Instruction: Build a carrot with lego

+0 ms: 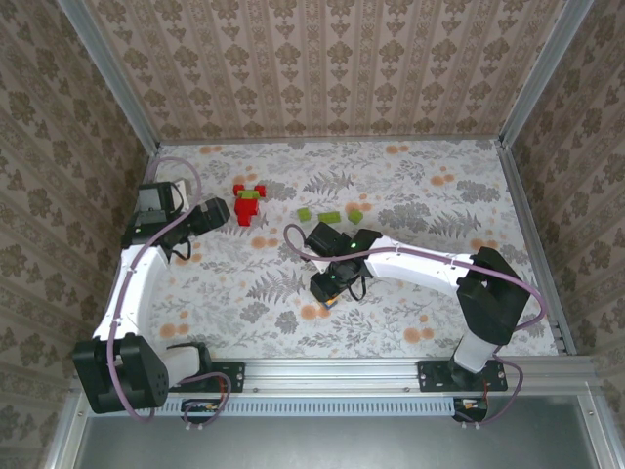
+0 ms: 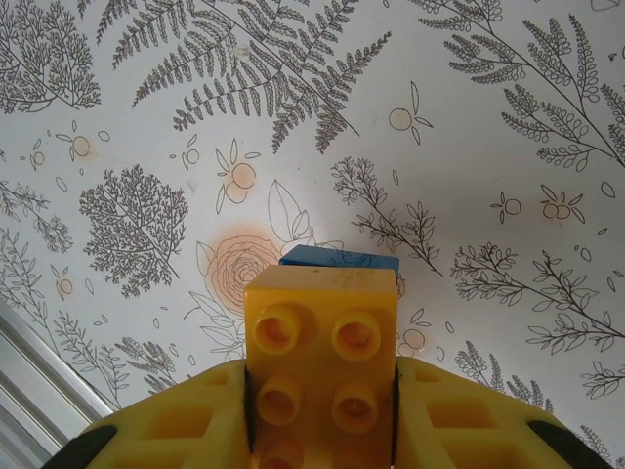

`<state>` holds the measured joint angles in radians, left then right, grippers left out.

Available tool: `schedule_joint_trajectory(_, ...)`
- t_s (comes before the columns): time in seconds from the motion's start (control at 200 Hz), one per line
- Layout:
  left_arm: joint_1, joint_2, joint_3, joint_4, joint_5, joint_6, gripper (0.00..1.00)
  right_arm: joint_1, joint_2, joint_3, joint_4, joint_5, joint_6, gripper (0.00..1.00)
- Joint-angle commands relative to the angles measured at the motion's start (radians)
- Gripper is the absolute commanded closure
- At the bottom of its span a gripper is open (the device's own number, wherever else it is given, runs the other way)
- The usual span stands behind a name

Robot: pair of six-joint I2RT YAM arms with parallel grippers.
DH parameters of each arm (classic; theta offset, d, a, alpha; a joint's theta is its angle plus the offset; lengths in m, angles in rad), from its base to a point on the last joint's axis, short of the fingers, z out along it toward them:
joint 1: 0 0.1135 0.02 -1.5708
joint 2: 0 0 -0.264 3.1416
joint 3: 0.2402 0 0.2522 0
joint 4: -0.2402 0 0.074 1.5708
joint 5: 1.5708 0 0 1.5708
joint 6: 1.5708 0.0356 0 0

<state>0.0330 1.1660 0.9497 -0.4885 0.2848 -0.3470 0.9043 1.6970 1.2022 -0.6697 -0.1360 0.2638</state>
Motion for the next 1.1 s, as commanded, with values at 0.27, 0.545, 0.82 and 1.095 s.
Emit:
schedule_joint_trajectory(0.27, -0.005, -0.001, 0.029, -0.012, 0.011, 0.011, 0.0, 0.031, 0.04, -0.085, -0.028, -0.008, 0.091, 0.7)
schedule_joint_trajectory(0.545, -0.004, -0.002, 0.027, -0.013, 0.01, 0.012, 0.0, 0.032, 0.016, -0.043, -0.039, -0.001, 0.069, 0.71)
schedule_joint_trajectory(0.82, -0.004, -0.002, 0.029, -0.014, 0.006, 0.011, 0.0, 0.031, -0.011, -0.008, -0.064, -0.002, 0.048, 0.7)
schedule_joint_trajectory(1.095, -0.005, -0.002, 0.028, -0.013, 0.007, 0.011, 0.0, 0.031, -0.036, -0.011, -0.072, 0.004, 0.055, 0.71)
